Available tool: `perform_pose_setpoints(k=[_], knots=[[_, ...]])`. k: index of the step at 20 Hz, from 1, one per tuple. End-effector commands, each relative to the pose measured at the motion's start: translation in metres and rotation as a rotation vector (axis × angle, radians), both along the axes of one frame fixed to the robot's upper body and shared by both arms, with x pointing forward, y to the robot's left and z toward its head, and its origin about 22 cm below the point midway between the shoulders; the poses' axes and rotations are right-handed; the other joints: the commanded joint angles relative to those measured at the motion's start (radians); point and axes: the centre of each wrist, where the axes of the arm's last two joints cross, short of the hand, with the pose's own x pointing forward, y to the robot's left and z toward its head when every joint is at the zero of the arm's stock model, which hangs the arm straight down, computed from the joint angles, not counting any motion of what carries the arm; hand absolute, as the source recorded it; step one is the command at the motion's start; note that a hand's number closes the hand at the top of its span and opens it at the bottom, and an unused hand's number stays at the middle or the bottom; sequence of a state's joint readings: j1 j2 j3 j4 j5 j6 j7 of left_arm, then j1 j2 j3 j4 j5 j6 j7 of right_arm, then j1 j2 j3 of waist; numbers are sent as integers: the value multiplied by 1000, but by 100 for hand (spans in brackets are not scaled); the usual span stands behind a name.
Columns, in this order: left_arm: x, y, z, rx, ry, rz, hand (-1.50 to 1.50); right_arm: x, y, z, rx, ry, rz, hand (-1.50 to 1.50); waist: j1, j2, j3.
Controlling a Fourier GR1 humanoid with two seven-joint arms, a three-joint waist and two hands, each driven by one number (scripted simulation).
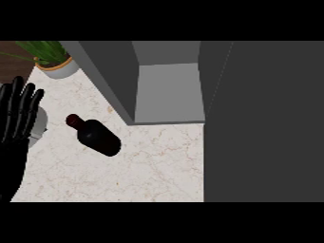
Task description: Pick up the wine, place it into the cabinet and close the cabinet
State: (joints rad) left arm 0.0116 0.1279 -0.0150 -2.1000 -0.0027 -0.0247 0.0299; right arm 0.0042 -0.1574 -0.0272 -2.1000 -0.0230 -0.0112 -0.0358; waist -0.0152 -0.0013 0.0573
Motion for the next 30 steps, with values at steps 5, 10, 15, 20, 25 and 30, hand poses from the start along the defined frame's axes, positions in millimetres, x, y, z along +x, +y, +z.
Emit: perform_pose_setpoints(k=[5,10,15,20,25,30], knots=[[37,4,2,-25,-68,-245,-150,-17,14,9,46,23,14,-150,-1,3,-59],[36,-1,15,-163,144,-418,-150,-41,24,15,114,179,274,-150,1,-2,-58],[14,7,41,-170,171,-429,-150,-85,40,48,140,194,284,-150,14,-4,-58],[6,10,74,-203,167,-418,-150,-94,54,55,148,196,271,-150,13,-2,-58],[4,0,85,-200,211,-398,-150,-106,58,65,157,175,269,-150,11,-2,-57],[4,8,79,-192,226,-386,-150,-109,71,78,172,178,266,-150,10,-2,-59]])
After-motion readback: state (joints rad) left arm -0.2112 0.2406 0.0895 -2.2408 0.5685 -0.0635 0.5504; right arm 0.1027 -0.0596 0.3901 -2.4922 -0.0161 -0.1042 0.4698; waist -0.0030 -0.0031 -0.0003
